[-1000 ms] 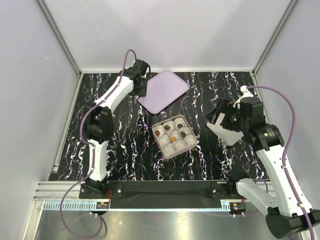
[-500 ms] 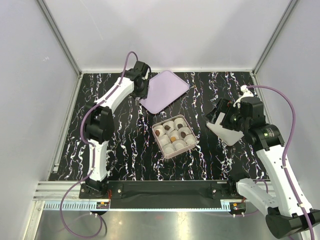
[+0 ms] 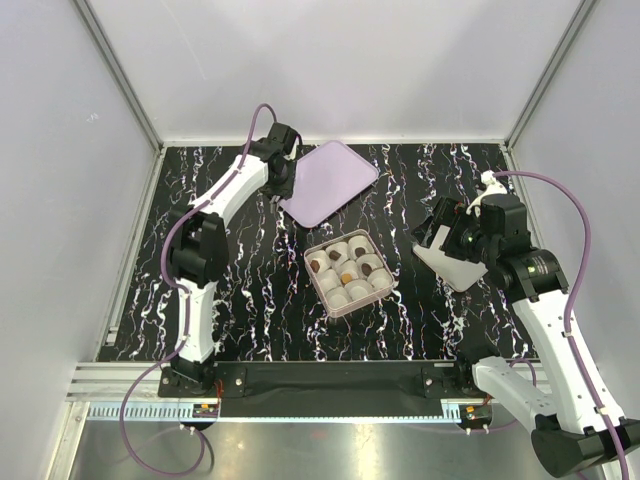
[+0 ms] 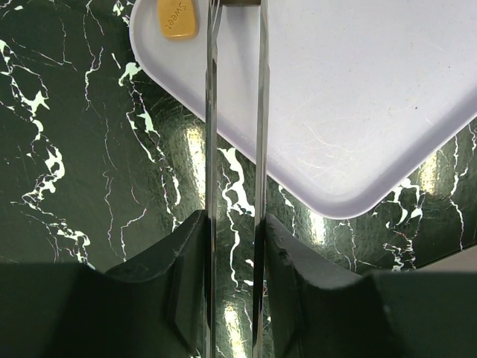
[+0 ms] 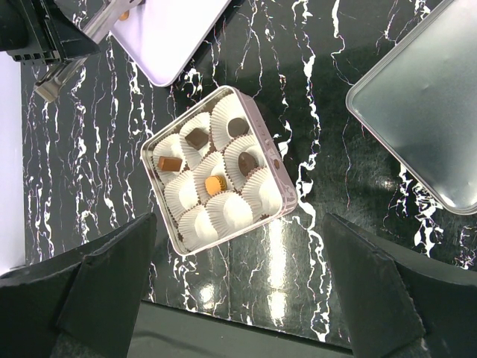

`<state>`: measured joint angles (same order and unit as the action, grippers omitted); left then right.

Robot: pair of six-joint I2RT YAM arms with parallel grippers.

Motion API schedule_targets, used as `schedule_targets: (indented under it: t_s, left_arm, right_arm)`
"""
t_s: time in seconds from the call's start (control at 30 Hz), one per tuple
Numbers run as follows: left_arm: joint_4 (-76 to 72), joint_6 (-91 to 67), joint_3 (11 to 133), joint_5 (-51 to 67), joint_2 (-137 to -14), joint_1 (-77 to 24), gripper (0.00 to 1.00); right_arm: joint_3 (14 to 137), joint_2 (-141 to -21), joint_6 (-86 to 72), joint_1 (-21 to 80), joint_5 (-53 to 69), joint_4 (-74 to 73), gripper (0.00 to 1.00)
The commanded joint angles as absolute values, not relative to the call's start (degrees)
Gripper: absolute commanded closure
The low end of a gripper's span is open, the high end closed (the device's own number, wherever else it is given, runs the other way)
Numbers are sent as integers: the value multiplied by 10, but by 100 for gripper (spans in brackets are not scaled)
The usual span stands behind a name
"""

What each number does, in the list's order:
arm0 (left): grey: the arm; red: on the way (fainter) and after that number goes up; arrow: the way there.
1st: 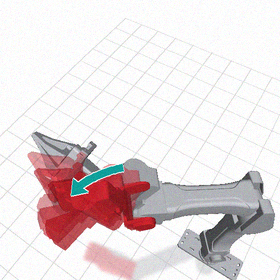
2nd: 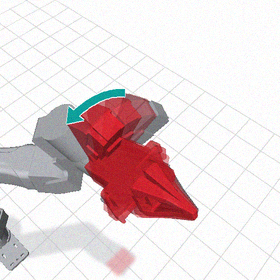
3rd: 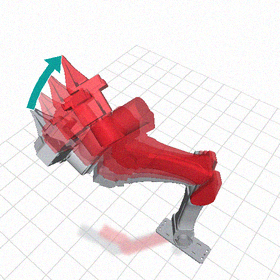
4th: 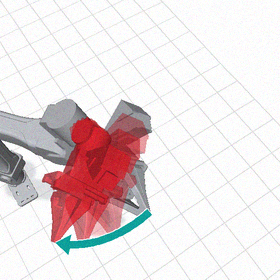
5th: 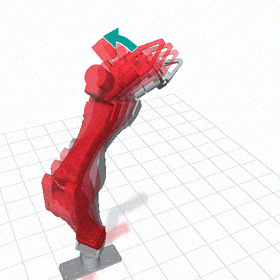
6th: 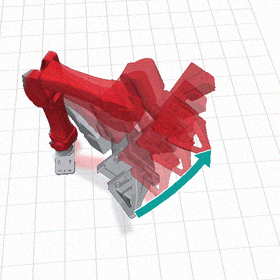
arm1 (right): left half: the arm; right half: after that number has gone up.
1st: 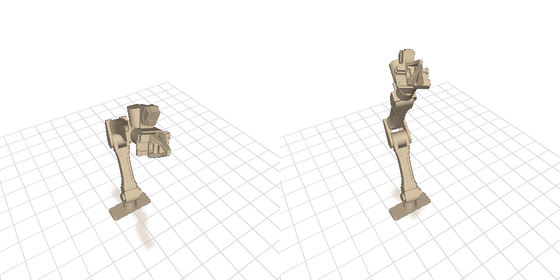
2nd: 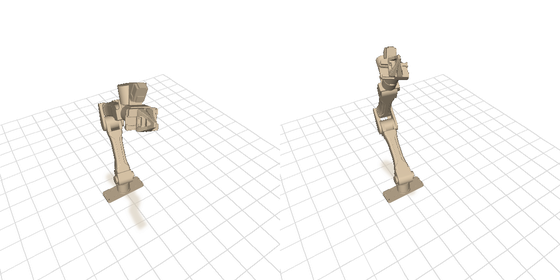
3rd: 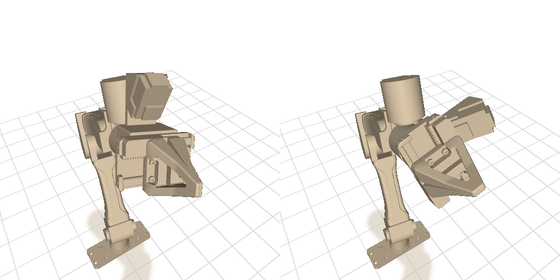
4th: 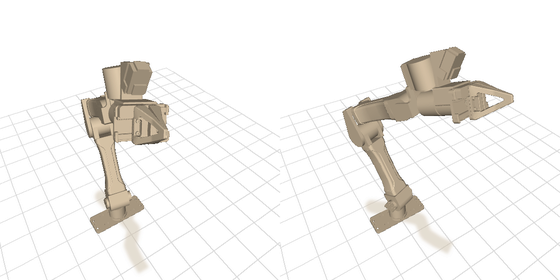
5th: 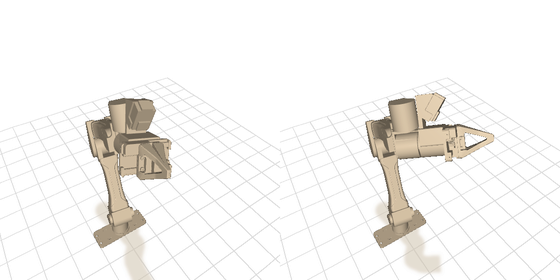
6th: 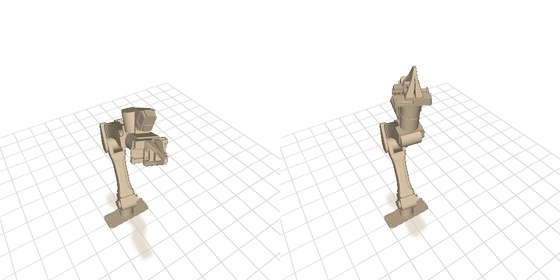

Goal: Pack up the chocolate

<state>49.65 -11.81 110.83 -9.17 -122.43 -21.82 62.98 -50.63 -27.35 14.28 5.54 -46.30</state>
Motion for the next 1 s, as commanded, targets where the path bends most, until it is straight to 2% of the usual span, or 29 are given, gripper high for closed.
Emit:
schedule_targets:
  t_s: [0.0, 0.2, 0.43, 0.7, 0.97]
  left_arm:
    - [494, -112, 1122, -86, -1193, -222, 66]
    - [515, -109, 1125, -76, -1138, -243, 67]
    - [487, -114, 994, -4, -1012, -280, 70]
    - [525, -106, 883, 61, -875, -347, 71]
    - [545, -105, 772, 88, -769, -403, 70]
  right_arm:
    - [633, -497, -271, 142, 50, -448, 0]
    - [638, -492, -274, 142, 48, -455, 0]
    - [631, -489, -272, 142, 47, -464, 0]
    - [624, -472, -277, 142, 47, -475, 0]
    - [621, -474, -277, 142, 47, -483, 0]
